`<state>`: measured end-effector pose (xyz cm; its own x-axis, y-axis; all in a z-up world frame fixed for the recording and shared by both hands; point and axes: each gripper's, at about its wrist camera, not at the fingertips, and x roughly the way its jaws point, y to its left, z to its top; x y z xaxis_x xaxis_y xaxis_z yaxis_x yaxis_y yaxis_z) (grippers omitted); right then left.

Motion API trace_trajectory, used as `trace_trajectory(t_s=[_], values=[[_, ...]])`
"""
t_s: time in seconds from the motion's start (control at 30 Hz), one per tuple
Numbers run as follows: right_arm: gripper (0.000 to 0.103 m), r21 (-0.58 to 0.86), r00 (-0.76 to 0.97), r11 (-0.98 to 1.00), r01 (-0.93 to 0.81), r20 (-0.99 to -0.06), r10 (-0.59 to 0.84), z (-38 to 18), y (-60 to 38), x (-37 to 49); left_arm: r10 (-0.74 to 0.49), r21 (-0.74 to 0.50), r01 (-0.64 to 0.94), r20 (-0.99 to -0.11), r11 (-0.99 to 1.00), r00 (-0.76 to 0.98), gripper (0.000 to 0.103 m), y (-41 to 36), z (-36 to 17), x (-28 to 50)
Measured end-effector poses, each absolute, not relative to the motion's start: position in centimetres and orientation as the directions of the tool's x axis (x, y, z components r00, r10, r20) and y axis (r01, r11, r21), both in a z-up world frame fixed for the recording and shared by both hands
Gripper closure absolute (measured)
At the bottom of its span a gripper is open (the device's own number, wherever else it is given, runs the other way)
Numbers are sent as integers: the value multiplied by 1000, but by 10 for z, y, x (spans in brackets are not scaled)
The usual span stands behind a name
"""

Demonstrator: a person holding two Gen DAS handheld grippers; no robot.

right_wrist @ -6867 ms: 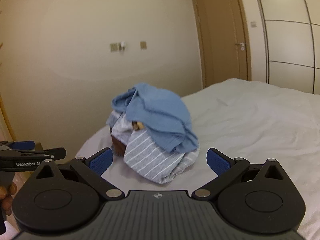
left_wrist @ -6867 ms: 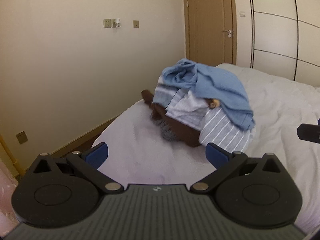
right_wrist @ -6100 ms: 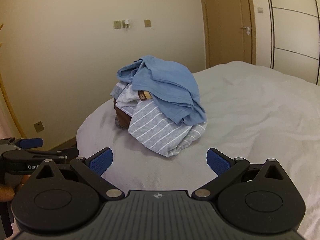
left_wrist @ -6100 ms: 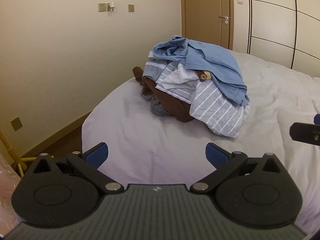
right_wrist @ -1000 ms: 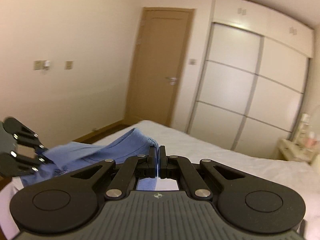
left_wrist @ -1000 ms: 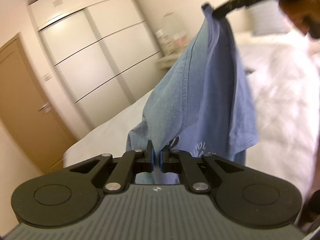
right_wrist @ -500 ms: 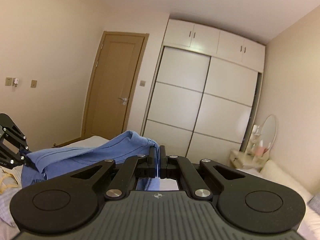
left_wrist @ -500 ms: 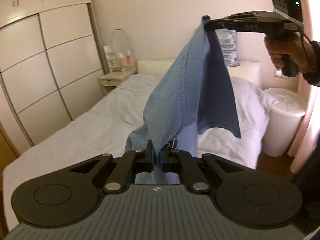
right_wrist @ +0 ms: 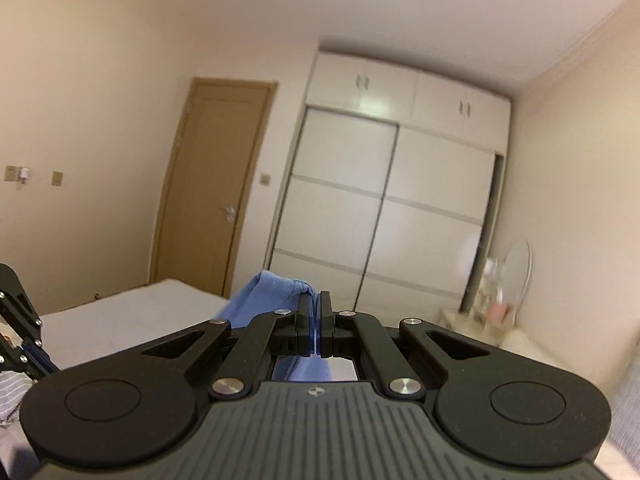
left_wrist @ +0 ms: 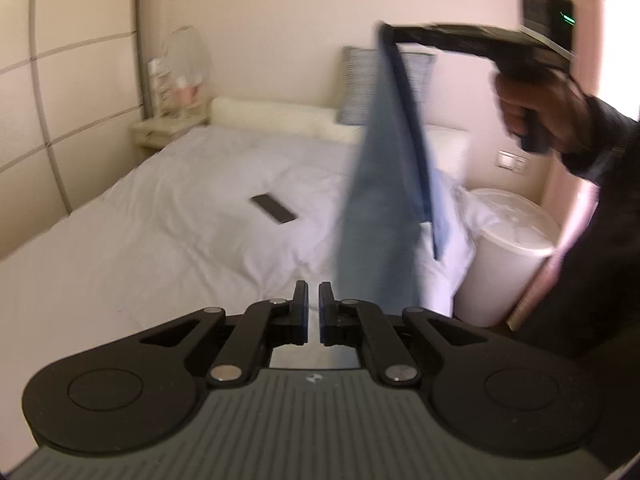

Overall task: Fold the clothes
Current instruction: 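Hold the blue T-shirt up with both grippers and shake it out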

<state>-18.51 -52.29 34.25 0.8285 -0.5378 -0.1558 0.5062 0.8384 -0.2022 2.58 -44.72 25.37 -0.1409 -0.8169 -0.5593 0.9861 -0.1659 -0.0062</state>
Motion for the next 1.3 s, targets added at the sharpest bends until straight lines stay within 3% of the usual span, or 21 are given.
trace_trajectory(t_s=[0.17, 0.3, 0.5, 0.63, 0.7, 1.2, 1.3], values=[[103, -178, 793, 834, 523, -256, -552, 312, -553, -167, -796, -26, 988, -590, -153, -138, 99, -483, 223, 39], [103, -182, 756, 822, 539, -325, -568, 294, -571, -157, -788, -29, 975, -585, -219, -194, 84, -510, 188, 20], [103, -218, 741, 809, 546, -326, -587, 299, -572, -169, -801, 46, 970, -573, -240, -171, 83, -553, 152, -14], [103, -259, 747, 805, 534, -303, -592, 309, -565, -180, -838, 122, 969, -532, -216, -119, 58, -574, 149, -18], [103, -274, 751, 804, 528, -291, -593, 314, -562, -187, -847, 154, 962, -518, -227, -117, 53, -584, 149, -19], [103, -366, 745, 784, 502, -278, -606, 345, -520, -229, -770, 184, 802, -462, -569, -440, 51, -635, 133, -92], [103, -370, 739, 777, 508, -276, -615, 346, -515, -238, -747, 156, 784, -457, -601, -482, 59, -639, 130, -101]])
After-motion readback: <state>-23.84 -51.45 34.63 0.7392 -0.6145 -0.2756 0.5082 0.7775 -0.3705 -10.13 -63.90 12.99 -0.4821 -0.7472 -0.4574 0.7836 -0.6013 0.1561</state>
